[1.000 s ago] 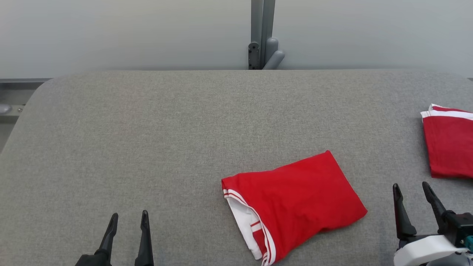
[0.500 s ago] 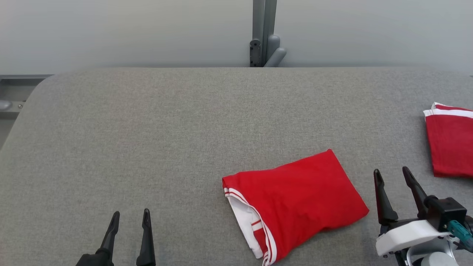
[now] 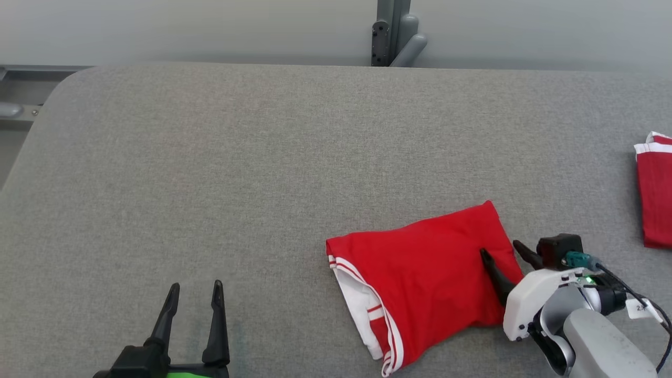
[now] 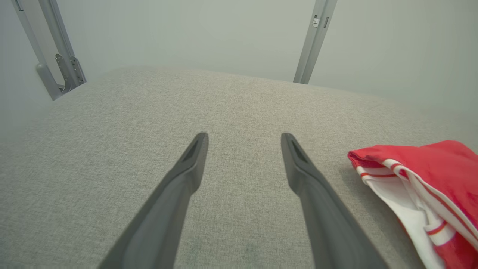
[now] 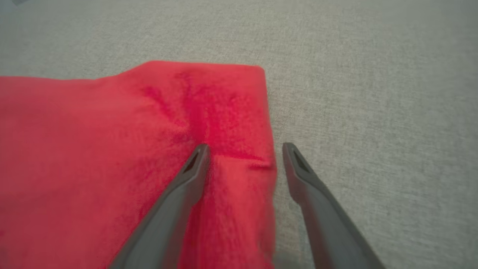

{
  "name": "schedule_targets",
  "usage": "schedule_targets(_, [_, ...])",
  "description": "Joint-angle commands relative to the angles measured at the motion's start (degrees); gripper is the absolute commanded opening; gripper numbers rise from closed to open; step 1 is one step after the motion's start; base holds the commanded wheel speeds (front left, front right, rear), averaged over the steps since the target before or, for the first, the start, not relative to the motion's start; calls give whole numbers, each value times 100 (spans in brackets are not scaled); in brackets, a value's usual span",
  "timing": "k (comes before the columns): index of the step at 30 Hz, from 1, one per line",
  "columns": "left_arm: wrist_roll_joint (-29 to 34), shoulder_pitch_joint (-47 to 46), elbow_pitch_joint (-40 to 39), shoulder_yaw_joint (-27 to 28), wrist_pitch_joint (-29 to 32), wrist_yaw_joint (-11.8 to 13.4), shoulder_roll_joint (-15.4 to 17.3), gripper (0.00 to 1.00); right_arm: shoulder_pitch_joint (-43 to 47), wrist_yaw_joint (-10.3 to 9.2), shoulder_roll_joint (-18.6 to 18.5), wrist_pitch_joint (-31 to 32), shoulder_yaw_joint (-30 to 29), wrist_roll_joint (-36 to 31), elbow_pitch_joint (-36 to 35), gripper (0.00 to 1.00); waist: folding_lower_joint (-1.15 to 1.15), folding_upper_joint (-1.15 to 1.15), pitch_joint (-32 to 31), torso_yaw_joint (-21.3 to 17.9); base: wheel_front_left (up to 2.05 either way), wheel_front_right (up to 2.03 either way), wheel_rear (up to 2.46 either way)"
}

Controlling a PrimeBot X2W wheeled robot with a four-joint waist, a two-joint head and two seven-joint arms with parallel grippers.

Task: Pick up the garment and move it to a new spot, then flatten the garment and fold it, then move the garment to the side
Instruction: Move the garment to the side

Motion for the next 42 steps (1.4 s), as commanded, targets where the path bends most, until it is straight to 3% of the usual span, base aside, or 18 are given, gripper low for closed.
schedule_targets(1, [-19,-111,11,7,-17,33,9,100,-139,-7,-105,219,194,205,135,100,0,19,55,65,0,0,0])
schedule_targets(7, [-63,-171,-35,-28,-17,65,9,100,-419,-7,-283,974,684,1177,333,100,0,19,167,104,0,0,0])
schedule_targets(8, [-73,-181,-47,-34,-16,79,9,100,-440,-7,-320,1027,738,1357,286,49,0,19,189,94,0,0,0])
schedule_targets(9, [-80,-194,-57,-39,-17,90,9,100,-470,-6,-374,1073,788,1529,239,11,0,19,212,78,0,0,0])
schedule_targets(10, [-91,-202,-64,-37,-17,93,9,100,-507,-6,-430,1107,852,1698,165,0,0,19,236,52,0,0,0])
schedule_targets(16, [-83,-234,-78,-8,-16,71,8,100,-934,-9,-1071,1173,921,2430,-349,0,0,19,354,-250,0,0,0])
schedule_targets(24, [56,-397,-106,29,-17,-1,9,100,-1763,-6,-2121,1511,374,2435,-413,0,0,19,491,-624,0,0,0])
schedule_targets(31, [126,-514,-109,50,-17,-44,9,100,-2255,-6,-2453,2011,-40,2315,-373,0,0,19,628,-760,0,0,0])
schedule_targets(42, [225,-549,-117,70,-17,-95,9,100,-2480,-6,-2616,2689,-1025,1999,-120,0,0,19,782,-744,0,0,0])
